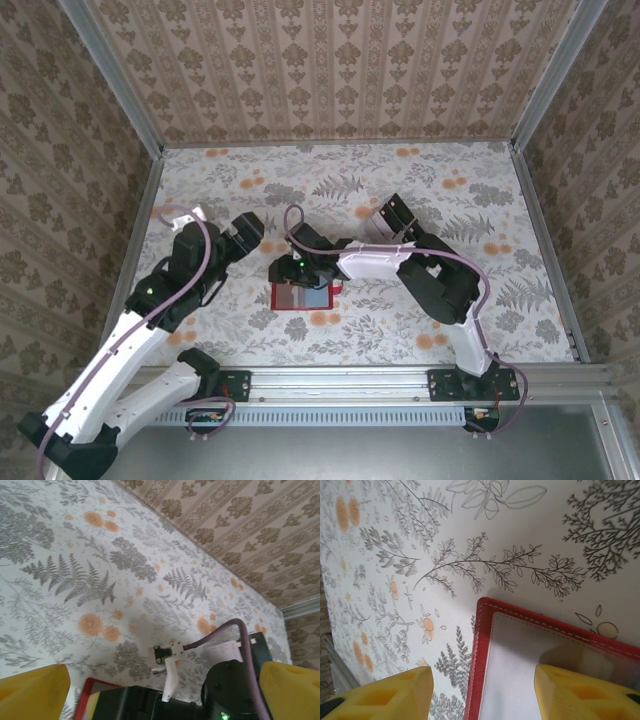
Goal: Put the credit cards into the card holder
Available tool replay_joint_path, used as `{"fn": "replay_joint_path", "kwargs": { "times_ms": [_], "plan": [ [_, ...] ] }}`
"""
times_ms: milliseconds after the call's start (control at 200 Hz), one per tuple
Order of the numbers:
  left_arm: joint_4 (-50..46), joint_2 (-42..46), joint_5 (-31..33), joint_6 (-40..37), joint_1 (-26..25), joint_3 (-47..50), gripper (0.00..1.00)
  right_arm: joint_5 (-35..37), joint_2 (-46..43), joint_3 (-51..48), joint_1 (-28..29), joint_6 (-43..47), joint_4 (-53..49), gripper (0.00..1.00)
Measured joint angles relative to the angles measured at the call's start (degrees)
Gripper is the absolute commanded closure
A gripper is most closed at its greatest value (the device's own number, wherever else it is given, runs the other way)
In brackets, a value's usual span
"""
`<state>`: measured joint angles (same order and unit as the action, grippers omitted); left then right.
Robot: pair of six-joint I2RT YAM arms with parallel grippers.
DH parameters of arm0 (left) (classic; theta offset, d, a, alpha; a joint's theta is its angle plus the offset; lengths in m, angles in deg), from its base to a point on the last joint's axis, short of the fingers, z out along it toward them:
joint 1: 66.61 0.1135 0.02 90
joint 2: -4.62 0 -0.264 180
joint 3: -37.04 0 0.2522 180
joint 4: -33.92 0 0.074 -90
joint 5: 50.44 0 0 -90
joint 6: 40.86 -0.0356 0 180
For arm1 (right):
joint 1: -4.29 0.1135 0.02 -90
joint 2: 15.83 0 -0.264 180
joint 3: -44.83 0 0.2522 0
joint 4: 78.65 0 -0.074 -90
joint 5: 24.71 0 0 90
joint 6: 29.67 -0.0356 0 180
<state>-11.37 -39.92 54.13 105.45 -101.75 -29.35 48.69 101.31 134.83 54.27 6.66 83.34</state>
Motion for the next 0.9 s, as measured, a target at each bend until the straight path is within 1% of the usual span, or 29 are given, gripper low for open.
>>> {"fn": "replay_joint_path", "kwargs": {
  "times_ms": [60, 220, 325, 415, 505, 620, 770, 900],
  "plan": [
    [-0.87, -1.64, -0.48, 1.53, 0.20, -2.91, 0.00, 0.00, -2.49, -0.50, -0.85, 1.03, -1.27, 0.43],
    [-4.42, -7.26, -1.36, 7.32, 0.31, -12.81, 0.00, 1.81, -16.02, -1.88, -6.19, 6.69, -8.28, 0.43],
    [-7.15, -11.21, -2.21, 10.91, 0.22, -18.93, 0.00, 5.57, -25.03, -2.64, -10.97, 11.78, -14.10, 0.43],
    [-9.53, -15.06, -2.62, 13.44, -0.83, -24.35, 0.00, 9.99, -29.94, -4.07, -14.58, 16.15, -19.85, 0.44],
    [-11.32, -18.27, -2.54, 14.69, -3.19, -29.22, 0.00, 14.14, -32.06, -5.99, -16.70, 19.82, -25.35, 0.45],
    [-11.82, -20.76, -1.70, 14.88, -7.04, -33.62, 0.00, 18.71, -32.44, -8.33, -18.27, 23.82, -31.52, 0.47],
    [-9.33, -21.68, -1.03, 14.58, -10.93, -34.42, 0.00, 23.28, -32.44, -10.67, -19.58, 27.61, -35.93, 0.51],
    [-8.02, -23.93, -1.09, 14.43, -12.46, -35.15, 0.00, 25.16, -32.11, -12.37, -20.11, 29.55, -37.11, 0.55]
  ]
}}
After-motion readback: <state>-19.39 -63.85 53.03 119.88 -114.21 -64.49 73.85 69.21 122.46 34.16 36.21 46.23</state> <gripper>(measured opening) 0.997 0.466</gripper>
